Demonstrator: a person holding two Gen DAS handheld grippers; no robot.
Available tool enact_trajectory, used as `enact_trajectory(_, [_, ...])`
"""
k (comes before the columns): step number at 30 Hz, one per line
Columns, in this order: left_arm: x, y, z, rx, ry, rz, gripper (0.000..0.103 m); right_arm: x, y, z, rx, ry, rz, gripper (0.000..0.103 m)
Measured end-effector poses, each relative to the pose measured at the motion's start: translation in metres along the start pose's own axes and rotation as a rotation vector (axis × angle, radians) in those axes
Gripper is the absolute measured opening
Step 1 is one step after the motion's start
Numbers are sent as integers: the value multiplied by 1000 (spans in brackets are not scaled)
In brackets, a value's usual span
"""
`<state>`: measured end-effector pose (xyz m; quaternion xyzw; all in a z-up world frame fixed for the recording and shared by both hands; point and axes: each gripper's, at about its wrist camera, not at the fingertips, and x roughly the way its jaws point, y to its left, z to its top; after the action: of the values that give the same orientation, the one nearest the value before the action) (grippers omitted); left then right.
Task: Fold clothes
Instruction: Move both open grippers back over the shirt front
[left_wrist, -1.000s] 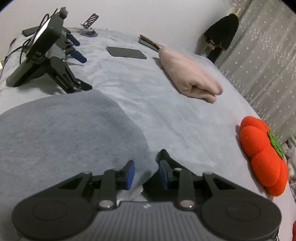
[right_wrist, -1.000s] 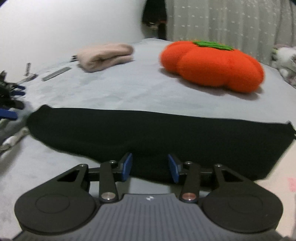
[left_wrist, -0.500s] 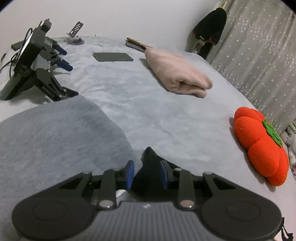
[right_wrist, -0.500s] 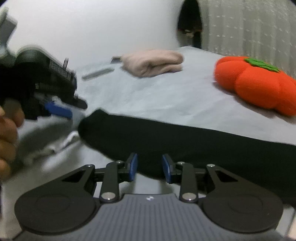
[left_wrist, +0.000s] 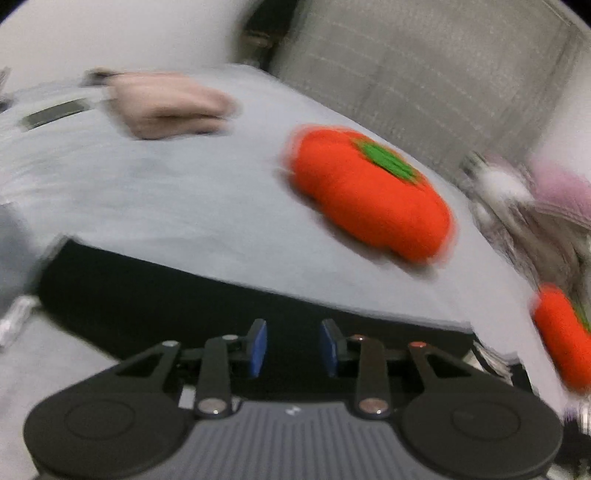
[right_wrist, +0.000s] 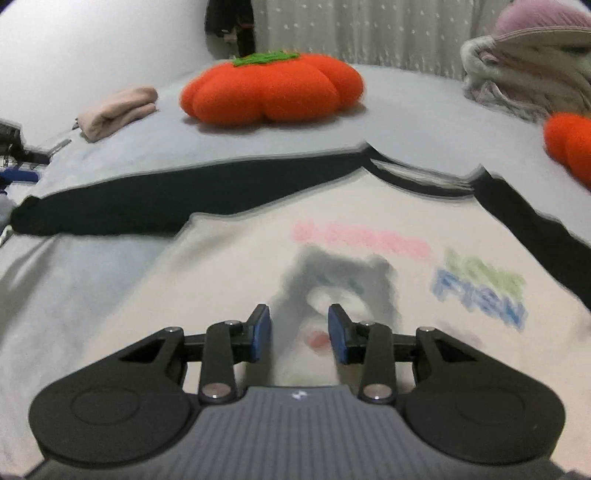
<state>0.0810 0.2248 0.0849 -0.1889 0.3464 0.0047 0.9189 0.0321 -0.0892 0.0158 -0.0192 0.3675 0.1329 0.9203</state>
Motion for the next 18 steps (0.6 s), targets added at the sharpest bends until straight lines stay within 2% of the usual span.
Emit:
enact_trajectory(4, [8, -90, -43, 221, 61, -96, 40, -27, -7, -28, -39, 13, 40, 40])
enact_trajectory(7, [20, -134, -78, 320, 130, -147, 40, -49, -5, -49, -72, 36, 70, 43])
enact_trajectory(10, [33, -159, -105, 378, 192, -154, 40, -72, -5, -70, -127, 59, 104, 45])
enact_trajectory(13, [39, -172, -117, 400, 221, -145, 40, -95, -16, -76, -171, 121, 167, 45])
enact_trajectory(15, [41, -179, -122, 411, 230, -143, 41, -114, -37, -71, -167, 69, 155, 45])
enact_trajectory(18, [39, -188, -133, 426, 241, -154, 44, -125, -95, -59, -31, -21, 24, 47])
